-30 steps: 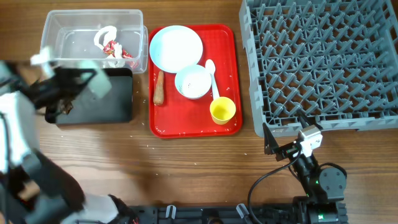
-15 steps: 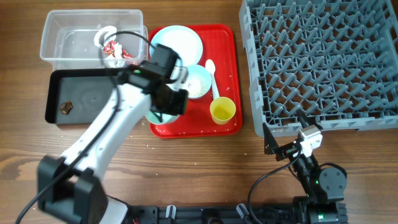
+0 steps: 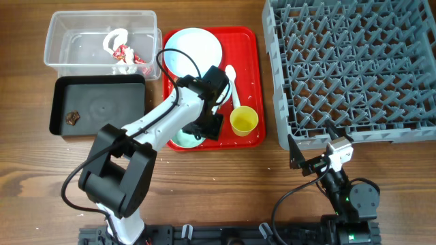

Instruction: Sort waste into correct bins and load items into the dishwasher rack

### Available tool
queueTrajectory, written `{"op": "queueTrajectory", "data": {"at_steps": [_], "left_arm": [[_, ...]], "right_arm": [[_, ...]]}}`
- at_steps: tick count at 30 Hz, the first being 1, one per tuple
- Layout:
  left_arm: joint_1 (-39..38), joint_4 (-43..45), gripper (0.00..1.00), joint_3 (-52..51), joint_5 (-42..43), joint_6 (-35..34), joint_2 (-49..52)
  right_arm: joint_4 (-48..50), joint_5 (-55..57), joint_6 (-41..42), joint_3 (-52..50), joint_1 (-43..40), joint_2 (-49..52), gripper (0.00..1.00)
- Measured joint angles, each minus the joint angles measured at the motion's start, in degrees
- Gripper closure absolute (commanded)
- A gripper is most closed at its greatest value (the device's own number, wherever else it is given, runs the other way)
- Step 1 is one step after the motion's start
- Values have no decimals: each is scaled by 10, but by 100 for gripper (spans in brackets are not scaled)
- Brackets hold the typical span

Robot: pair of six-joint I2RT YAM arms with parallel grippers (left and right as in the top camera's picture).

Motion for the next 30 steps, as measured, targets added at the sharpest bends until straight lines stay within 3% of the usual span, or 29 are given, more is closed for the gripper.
{"op": "queueTrajectory", "data": {"at_steps": [4,8,14,24,30], "left_arm": [[0,-25,27,82,-2,0,0],[0,24,25,150,-2,11,-1],[0,82,34,153,-2,112,14],[11,148,39,153,-2,153,92],[11,156,72,153,-4,159,134]], "right_arm": [[0,0,0,0,0,0,0],[0,0,0,0,0,0,0],[0,0,0,0,0,0,0],[0,0,0,0,0,0,0],[0,0,0,0,0,0,0]]}}
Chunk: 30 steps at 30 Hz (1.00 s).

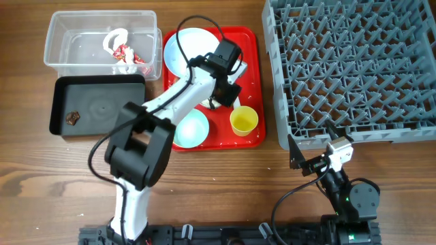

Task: Sort waste into correct bins and load items into the dishwasher rack
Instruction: 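Tip the rice bowl over the black tray to pour out the rice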

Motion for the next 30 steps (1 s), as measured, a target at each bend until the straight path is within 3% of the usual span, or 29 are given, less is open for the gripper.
{"op": "queueTrajectory", "data": {"at_steps": [4,13,22,27,30], "left_arm": [[0,3,96,0,0,3,12],[0,4,96,4,-18,-5,2],[7,-43,96,5,24,-119,-118],[87,-144,96,14,40,-205,-232],[178,-223,96,19,58,-230,-261]], "right_arm": [[0,0,0,0,0,0,0],[0,0,0,0,0,0,0],[0,0,0,0,0,0,0],[0,0,0,0,0,0,0],[0,0,0,0,0,0,0]]}}
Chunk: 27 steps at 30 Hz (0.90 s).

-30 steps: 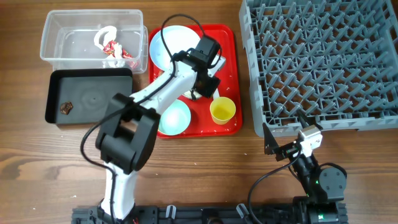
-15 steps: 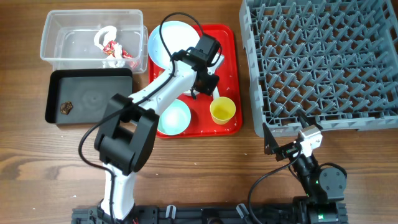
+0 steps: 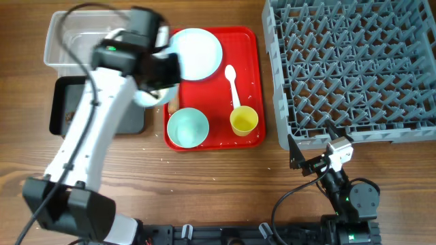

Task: Sort waste into correct bins and load items into the dishwasher rack
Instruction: 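Tip the rice bowl over the black tray to pour out the rice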

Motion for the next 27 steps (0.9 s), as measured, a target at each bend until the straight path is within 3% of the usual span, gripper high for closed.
{"op": "queueTrajectory", "data": {"at_steps": [5,10,11,18,27], "left_arm": [[139,-37,96,-11,34,-4,0],[295,51,96,-114,207,84,1],[349,100,96,-160,286,123,1],[453,261,96,-275,475,158,1],[467,339,96,-292,575,161,26]], "right_arm": [[0,0,0,0,0,0,0],[0,-1,0,0,0,0,0],[0,-2,0,0,0,0,0],[0,-2,0,0,0,0,0],[0,-2,0,0,0,0,0]]}}
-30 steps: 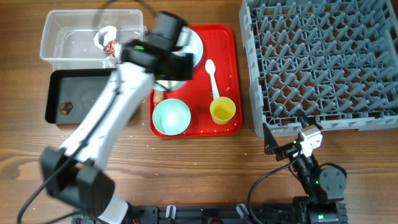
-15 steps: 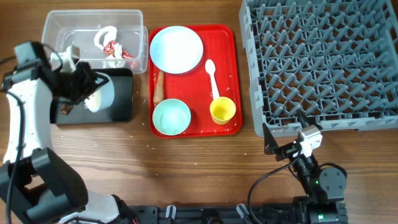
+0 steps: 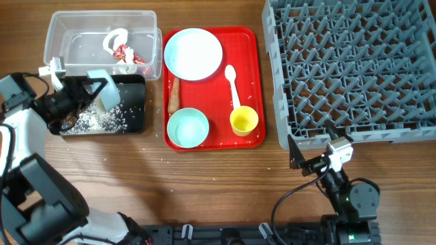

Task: Sort waste into correct bins and load items into the dishwasher rack
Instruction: 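Tip the rice bowl over the black tray to pour out the rice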

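Observation:
My left gripper (image 3: 87, 91) is shut on a pale bowl (image 3: 107, 94), held tipped on its side over the black bin (image 3: 136, 102). White rice-like grains (image 3: 99, 120) lie scattered in that bin. On the red tray (image 3: 255, 82) sit a white plate (image 3: 194, 54), a brown sausage-like piece (image 3: 174, 95), a white spoon (image 3: 232, 80), a teal bowl (image 3: 188, 127) and a yellow cup (image 3: 244, 120). The grey dishwasher rack (image 3: 354, 68) fills the right. My right gripper (image 3: 315, 144) rests open near the front edge, below the rack.
A clear plastic bin (image 3: 75, 37) with wrappers and white scraps stands behind the black bin. A few grains lie on the wooden table (image 3: 218, 184) in front of the bin and tray. The left arm's body crosses the table's left edge.
My left gripper has moved further left with the bowl, from the bin's right end to over the black bin. The bowl is now tipped, and white grains lie in the bin.
My left gripper was low over the tray's front left by the teal bowl, then at the tray's middle beside the spoon. Then it held a pale bowl left of the tray. Now the bowl is tipped over the black bin with grains inside. The right arm stayed still.

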### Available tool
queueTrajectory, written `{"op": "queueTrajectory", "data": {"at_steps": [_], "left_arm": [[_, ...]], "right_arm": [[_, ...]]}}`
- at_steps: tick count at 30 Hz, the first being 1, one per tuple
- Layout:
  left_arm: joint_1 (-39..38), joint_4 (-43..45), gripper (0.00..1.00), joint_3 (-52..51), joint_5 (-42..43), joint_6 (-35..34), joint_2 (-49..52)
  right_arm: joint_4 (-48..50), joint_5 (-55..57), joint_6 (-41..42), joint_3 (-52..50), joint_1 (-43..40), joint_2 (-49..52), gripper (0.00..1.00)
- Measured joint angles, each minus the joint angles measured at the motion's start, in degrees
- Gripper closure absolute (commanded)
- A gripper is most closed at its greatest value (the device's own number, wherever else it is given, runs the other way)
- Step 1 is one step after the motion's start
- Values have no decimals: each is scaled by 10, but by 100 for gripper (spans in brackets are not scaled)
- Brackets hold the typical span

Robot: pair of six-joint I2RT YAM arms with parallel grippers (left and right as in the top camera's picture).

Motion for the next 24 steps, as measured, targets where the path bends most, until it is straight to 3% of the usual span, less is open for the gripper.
{"op": "queueTrajectory", "data": {"at_steps": [6,10,16,24], "left_arm": [[14,31,96,0,126,-13,97],[33,33,96,-1,184,-38,108],[42,36,96,-1,207,-89,108],[42,40,96,-1,210,-102,108]], "right_arm": [[0,0,0,0,0,0,0],[0,0,0,0,0,0,0],[0,0,0,0,0,0,0],[0,0,0,0,0,0,0]]}}
